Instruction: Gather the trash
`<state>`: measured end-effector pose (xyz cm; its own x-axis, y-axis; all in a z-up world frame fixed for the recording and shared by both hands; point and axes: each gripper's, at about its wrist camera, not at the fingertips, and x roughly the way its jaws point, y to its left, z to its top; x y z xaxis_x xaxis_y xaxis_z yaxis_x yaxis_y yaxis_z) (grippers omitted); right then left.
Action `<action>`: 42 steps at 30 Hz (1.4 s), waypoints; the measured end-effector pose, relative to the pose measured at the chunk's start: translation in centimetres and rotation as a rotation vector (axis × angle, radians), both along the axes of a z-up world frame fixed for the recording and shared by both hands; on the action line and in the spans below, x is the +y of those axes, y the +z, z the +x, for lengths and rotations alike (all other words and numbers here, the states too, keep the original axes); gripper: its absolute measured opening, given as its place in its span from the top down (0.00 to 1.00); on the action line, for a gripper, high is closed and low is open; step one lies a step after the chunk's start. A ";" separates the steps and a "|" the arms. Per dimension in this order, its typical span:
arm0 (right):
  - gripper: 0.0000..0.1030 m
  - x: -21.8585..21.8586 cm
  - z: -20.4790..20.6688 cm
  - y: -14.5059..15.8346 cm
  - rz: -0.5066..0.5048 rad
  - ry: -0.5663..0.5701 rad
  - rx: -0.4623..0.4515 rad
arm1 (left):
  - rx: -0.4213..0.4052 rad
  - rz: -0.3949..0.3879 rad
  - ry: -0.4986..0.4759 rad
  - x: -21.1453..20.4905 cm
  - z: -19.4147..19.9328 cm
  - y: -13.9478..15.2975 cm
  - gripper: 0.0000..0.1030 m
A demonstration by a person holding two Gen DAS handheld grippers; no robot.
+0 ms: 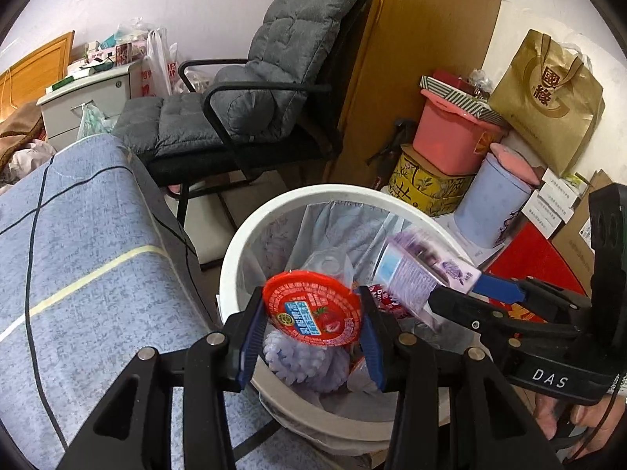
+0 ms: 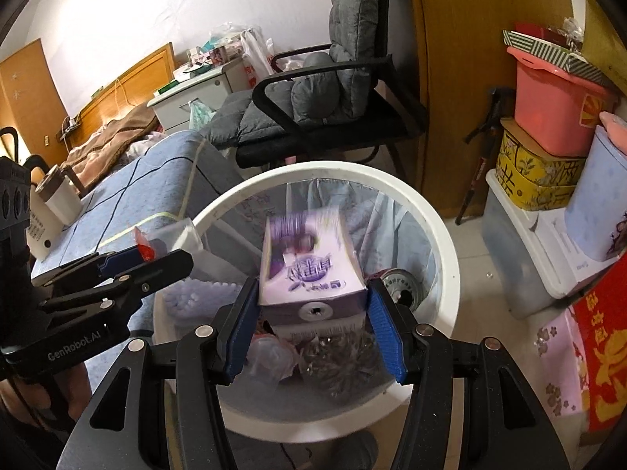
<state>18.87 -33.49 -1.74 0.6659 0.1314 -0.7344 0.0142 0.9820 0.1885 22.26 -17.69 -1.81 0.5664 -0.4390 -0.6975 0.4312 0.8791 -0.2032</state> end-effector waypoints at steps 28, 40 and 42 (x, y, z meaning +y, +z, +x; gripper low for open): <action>0.45 5.7 -8.1 4.7 -0.043 0.122 -0.133 | -0.093 0.008 0.137 5.3 -8.2 4.2 0.43; 0.45 9.3 -12.7 4.9 -0.050 0.226 -0.163 | -0.128 0.048 0.270 9.2 -13.7 4.2 0.43; 0.45 9.7 -13.3 4.9 -0.047 0.240 -0.164 | -0.133 0.052 0.288 9.8 -14.5 4.2 0.43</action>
<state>5.57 -23.84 3.17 0.7302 0.2678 -0.6286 -0.2466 0.9613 0.1230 7.79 -7.92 2.40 0.7501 -0.2127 -0.6262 0.1826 0.9767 -0.1130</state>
